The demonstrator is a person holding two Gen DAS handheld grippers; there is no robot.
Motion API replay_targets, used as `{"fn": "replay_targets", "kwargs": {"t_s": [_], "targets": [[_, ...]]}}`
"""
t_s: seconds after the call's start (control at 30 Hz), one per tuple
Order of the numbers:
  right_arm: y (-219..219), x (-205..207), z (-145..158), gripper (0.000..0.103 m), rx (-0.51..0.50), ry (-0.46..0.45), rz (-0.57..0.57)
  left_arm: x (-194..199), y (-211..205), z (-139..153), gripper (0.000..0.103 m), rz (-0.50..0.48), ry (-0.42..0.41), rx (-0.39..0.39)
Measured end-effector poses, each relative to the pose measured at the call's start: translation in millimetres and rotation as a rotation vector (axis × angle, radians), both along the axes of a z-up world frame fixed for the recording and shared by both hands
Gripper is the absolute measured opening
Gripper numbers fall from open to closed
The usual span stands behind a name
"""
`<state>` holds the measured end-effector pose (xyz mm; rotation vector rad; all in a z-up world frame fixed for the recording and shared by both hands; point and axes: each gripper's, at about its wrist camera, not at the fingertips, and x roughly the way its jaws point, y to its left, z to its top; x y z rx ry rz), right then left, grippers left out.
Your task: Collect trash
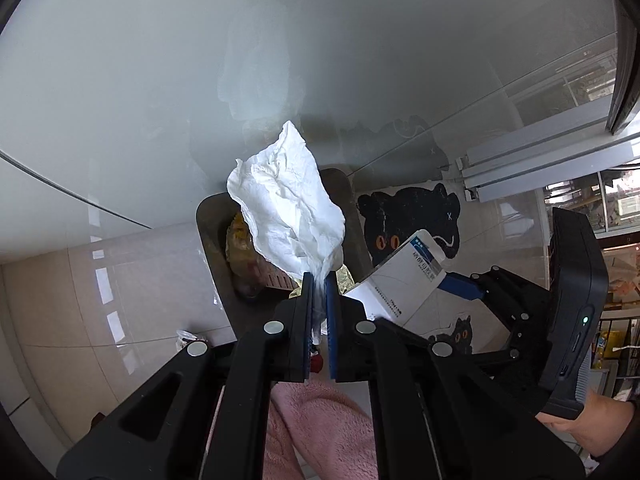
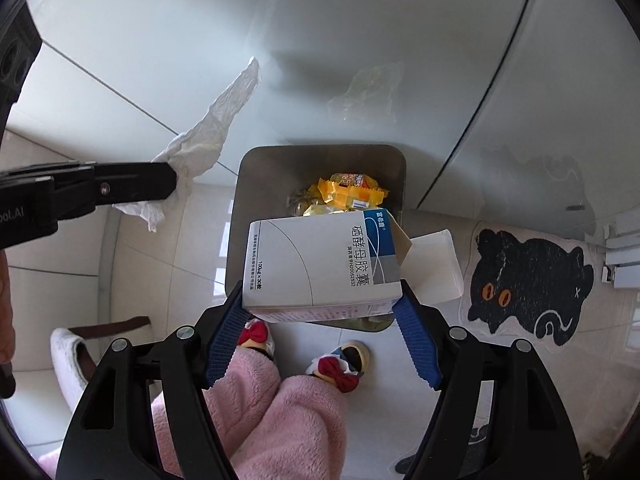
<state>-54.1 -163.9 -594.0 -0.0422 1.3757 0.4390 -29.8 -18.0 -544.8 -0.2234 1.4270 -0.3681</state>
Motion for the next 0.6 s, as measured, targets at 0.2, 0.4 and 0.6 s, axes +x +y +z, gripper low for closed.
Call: {"fn": "replay_targets", "kwargs": {"t_s": [0.2,0.4,0.6], "targets": [[11,0,-12,0.074,0.010,-0.015,0.001,4,-9,-11,0.005,-0.022,-0.009,0.014],[10,5,-9,0.083,-0.003,-0.021,-0.006,9,-10,-8,0.041,-0.011,-0.014,0.012],[1,6,13,0.087,-0.028,-0.033,-0.023,8,-5,16,0.051,-0.001,-0.054,0.031]]}}
